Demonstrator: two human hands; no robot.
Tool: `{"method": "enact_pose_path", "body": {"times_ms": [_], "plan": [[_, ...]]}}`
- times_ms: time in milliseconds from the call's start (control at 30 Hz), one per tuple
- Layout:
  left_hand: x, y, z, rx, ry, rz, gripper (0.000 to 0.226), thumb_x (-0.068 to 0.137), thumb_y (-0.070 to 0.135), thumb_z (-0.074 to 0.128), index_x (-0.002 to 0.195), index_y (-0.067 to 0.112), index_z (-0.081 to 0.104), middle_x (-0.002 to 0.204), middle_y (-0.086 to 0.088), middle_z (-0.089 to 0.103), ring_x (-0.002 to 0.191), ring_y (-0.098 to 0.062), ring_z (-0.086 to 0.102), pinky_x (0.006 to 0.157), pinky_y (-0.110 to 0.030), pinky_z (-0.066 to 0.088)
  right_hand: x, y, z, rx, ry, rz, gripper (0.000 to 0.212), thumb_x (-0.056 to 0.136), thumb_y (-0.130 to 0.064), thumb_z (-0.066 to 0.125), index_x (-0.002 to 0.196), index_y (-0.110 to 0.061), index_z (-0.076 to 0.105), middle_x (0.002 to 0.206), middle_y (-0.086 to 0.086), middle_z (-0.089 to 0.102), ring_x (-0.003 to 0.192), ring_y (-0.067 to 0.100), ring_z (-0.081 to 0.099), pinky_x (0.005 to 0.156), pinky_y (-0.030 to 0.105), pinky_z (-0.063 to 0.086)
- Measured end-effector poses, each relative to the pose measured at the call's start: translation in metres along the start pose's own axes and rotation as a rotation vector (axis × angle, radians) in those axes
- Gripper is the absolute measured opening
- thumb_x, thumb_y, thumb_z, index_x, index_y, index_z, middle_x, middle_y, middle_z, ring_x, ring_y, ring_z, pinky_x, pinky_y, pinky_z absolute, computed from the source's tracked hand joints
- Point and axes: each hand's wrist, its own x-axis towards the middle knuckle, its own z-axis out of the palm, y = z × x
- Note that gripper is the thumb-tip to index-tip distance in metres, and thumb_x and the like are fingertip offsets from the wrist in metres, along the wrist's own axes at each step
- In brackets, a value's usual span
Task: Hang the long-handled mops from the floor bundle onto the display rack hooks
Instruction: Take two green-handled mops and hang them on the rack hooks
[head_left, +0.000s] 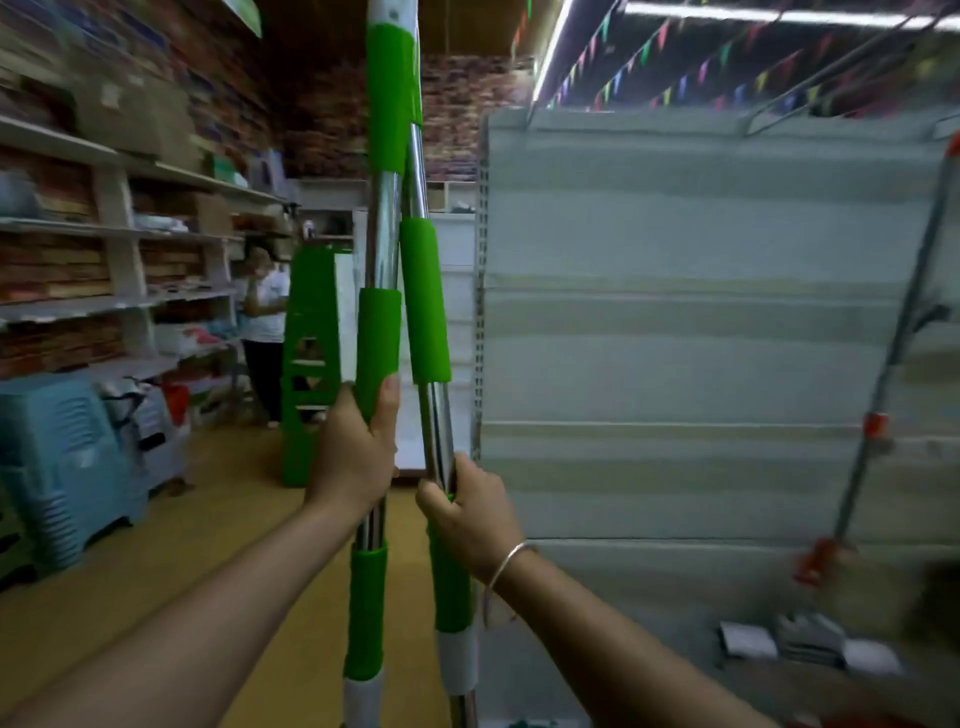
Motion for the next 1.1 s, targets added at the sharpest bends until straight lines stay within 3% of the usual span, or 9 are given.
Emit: {"method": "enact_pose_path", "body": {"times_ms": [67, 167, 267, 433, 700, 867, 1100], "plan": [[-0.006, 0.014, 0.026, -0.06, -0.041, -0.006, 0.049, 0.073, 0.077, 0.028, 0.074, 0.03, 0.043, 0.05, 0.0, 0.047, 0.04, -0.007, 0.054, 0.037, -0.024, 0.044, -0.01, 0.006, -0.03, -0.014, 0.044, 0.029, 0.015, 0.078, -0.026, 0.054, 0.068, -0.028, 0.044, 0.06, -0.009, 0.051, 0.046, -0.001, 0.047, 0.046, 0.011, 0.041], [-0.014, 0.032, 0.062, -0.118, -0.104, -0.021, 0.045, 0.074, 0.077, 0.03, 0.075, 0.033, 0.042, 0.052, -0.003, 0.049, 0.042, -0.02, 0.056, 0.043, -0.046, 0.053, -0.026, 0.017, -0.071, 0.004, 0.127, 0.063, 0.014, 0.075, -0.024, 0.054, 0.066, -0.026, 0.043, 0.06, -0.007, 0.049, 0.05, 0.004, 0.046, 0.051, 0.021, 0.043], [-0.018, 0.054, 0.097, -0.129, -0.13, -0.019, 0.042, 0.077, 0.073, 0.029, 0.075, 0.033, 0.042, 0.054, -0.004, 0.051, 0.048, -0.027, 0.059, 0.05, -0.052, 0.054, -0.038, 0.028, -0.109, 0.013, 0.203, 0.098, 0.022, 0.074, -0.017, 0.055, 0.061, -0.027, 0.04, 0.054, -0.01, 0.044, 0.043, -0.002, 0.046, 0.045, 0.012, 0.039], [-0.026, 0.099, 0.152, -0.187, -0.193, 0.007, 0.04, 0.076, 0.07, 0.028, 0.076, 0.032, 0.042, 0.053, -0.002, 0.049, 0.048, -0.027, 0.061, 0.051, -0.051, 0.055, -0.045, 0.044, -0.165, 0.034, 0.317, 0.204, 0.014, 0.064, -0.025, 0.052, 0.057, -0.022, 0.041, 0.057, 0.0, 0.044, 0.055, 0.019, 0.046, 0.057, 0.046, 0.05], [-0.041, 0.148, 0.233, -0.224, -0.257, 0.02, 0.042, 0.075, 0.069, 0.028, 0.079, 0.029, 0.041, 0.054, -0.004, 0.049, 0.049, -0.031, 0.061, 0.048, -0.05, 0.054, -0.057, 0.091, -0.254, 0.146, 0.43, 0.316, 0.014, 0.075, -0.006, 0.051, 0.066, -0.013, 0.042, 0.064, 0.007, 0.045, 0.056, 0.02, 0.049, 0.047, 0.028, 0.052], [-0.051, 0.181, 0.286, -0.226, -0.252, 0.01, 0.042, 0.076, 0.067, 0.028, 0.079, 0.028, 0.041, 0.055, -0.004, 0.051, 0.049, -0.028, 0.061, 0.051, -0.049, 0.055, -0.055, 0.113, -0.314, 0.159, 0.513, 0.315, 0.016, 0.072, 0.003, 0.05, 0.068, -0.009, 0.039, 0.066, 0.011, 0.043, 0.051, 0.022, 0.049, 0.045, 0.03, 0.052], [-0.059, 0.222, 0.349, -0.274, -0.247, -0.006, 0.052, 0.072, 0.074, 0.027, 0.081, 0.025, 0.044, 0.059, -0.008, 0.055, 0.053, -0.028, 0.061, 0.055, -0.05, 0.055, -0.041, 0.127, -0.371, 0.183, 0.474, 0.31, 0.019, 0.069, 0.006, 0.049, 0.066, -0.01, 0.038, 0.058, 0.008, 0.041, 0.044, 0.019, 0.045, 0.044, 0.029, 0.049]]}}
